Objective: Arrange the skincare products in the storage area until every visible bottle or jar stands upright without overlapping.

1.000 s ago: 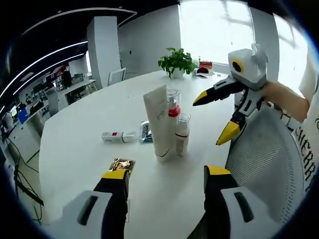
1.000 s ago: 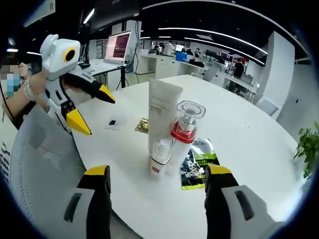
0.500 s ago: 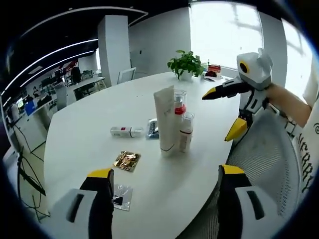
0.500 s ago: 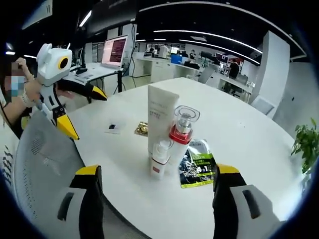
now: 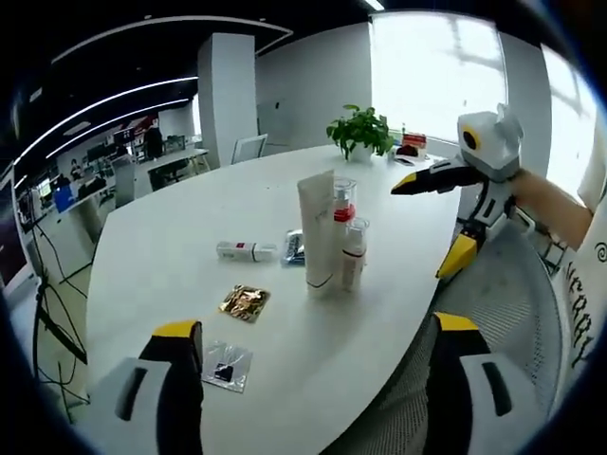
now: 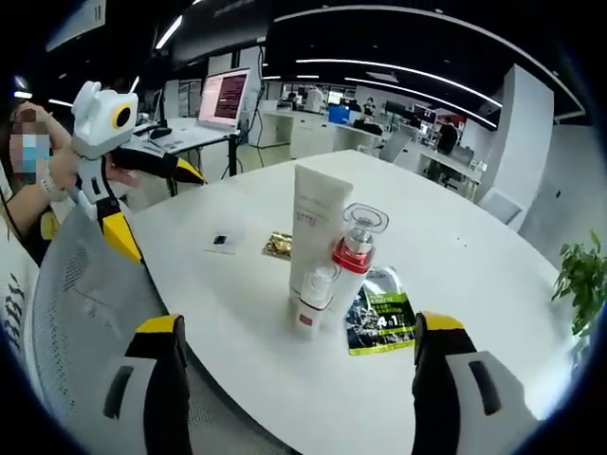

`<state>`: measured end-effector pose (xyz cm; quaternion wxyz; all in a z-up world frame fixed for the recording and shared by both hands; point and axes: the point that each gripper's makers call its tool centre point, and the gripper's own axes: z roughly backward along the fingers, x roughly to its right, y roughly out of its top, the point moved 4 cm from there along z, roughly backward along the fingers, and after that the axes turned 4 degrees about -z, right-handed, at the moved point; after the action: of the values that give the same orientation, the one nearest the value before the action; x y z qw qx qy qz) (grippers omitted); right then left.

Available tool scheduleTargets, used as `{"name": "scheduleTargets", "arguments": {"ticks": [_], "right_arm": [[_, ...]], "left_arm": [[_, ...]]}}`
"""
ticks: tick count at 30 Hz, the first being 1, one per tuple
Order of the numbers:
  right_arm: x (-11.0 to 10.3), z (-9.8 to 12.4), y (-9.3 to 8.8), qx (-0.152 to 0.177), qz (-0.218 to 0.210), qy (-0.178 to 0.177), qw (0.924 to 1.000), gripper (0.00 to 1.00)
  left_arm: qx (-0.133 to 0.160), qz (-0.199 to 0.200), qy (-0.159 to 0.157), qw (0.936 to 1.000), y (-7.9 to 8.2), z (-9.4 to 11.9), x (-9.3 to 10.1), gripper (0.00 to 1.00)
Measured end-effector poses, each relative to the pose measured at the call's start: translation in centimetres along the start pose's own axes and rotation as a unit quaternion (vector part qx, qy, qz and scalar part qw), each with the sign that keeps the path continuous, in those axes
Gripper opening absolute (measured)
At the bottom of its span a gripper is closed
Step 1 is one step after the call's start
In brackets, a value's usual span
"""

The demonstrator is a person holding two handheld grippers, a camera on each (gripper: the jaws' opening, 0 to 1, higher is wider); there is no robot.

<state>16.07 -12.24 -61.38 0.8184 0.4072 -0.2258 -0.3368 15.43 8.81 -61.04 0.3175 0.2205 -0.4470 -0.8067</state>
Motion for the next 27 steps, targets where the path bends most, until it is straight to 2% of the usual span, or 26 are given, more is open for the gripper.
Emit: {"name": "scheduleTargets", "arguments": {"ticks": [3,12,19,22,27], "right_arm": [[-0.1,0.0,0.1,0.001,-0.001,0.002,1.0000,1.00],[-0.2,0.0,0.3,0.005,-0.004,0.003,1.0000,1.00],[0.2,0.0,0.0,0.000,-0.007,-0.004,1.0000,1.00],[0.5,0.0,-0.2,-0.001,-0.010,-0.003,0.9999,1.00],[0.7,-0.2,-0.2,-0.002,-0.006,-0.003,1.0000,1.00]], "left_arm": [[0.003,-0.001,0.006,1.0000,0.0,0.1,0.0,0.99],[0.005,0.002,-0.003,1.0000,0.0,-0.2,-0.1,0.99],[0.003,0.003,-0.004,1.0000,-0.1,-0.8,-0.9,0.99],[-0.003,-0.017,0.004,0.9998,0.2,-1.0,-0.9,0.99],[-0.004,-0.022,0.002,0.9997,0.7,-1.4,-1.4,0.99]]}}
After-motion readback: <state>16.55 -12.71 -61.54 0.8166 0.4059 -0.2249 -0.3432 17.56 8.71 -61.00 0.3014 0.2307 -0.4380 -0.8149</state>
